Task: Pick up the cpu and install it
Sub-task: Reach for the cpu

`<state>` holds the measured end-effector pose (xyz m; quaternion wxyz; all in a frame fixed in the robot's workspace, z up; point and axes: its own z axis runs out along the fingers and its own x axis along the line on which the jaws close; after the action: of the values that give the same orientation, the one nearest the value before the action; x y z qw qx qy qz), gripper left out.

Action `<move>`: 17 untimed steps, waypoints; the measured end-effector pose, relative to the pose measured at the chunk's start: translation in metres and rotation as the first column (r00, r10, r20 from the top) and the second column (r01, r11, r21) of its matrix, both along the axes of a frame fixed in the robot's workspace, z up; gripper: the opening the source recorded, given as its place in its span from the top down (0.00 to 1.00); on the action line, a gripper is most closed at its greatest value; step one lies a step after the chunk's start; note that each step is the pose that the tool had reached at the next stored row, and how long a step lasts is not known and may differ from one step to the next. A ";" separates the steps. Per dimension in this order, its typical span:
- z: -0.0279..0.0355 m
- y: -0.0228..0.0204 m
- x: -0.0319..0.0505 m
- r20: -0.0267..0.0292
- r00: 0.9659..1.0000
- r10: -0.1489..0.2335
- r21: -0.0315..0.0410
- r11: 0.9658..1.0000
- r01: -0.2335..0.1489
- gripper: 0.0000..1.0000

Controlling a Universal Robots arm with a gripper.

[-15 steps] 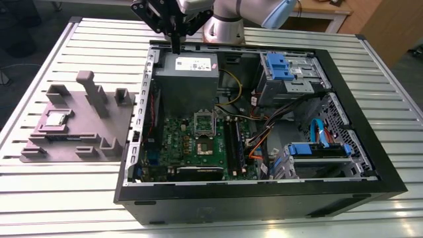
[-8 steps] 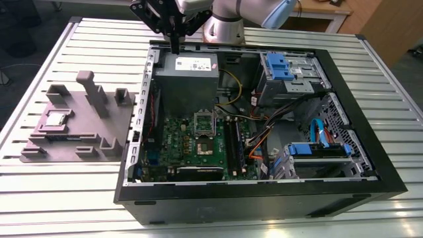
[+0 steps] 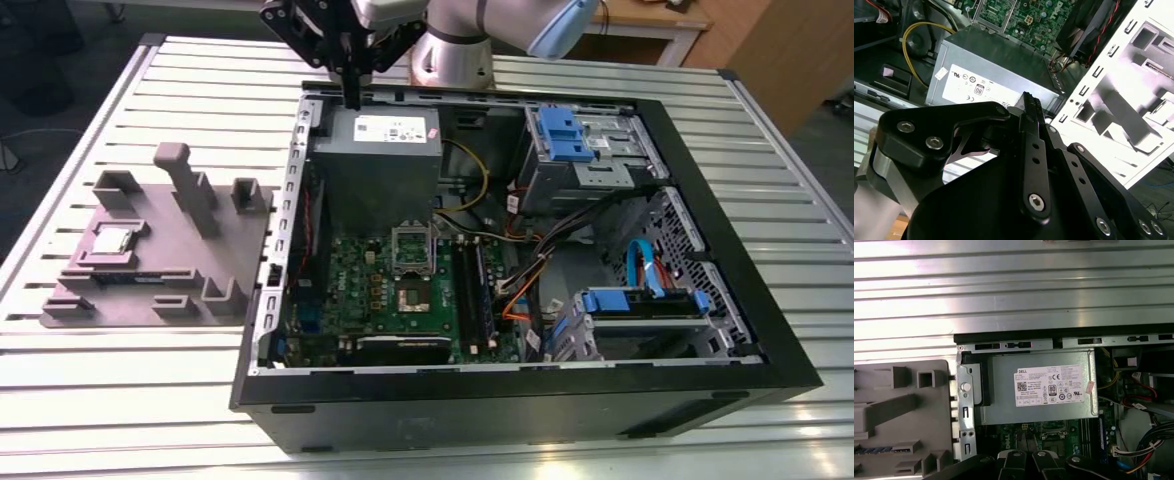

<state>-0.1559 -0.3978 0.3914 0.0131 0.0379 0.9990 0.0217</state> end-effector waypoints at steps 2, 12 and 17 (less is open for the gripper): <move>-0.0006 0.0000 -0.0019 0.000 1.000 0.000 0.000 1.000 0.000 0.90; -0.0018 0.0000 -0.0096 0.000 1.000 0.000 0.000 1.000 0.000 0.90; -0.0024 0.0000 -0.0122 0.000 1.000 0.000 0.000 1.000 0.000 0.90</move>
<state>-0.1681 -0.3979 0.3890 0.0129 0.0379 0.9990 0.0217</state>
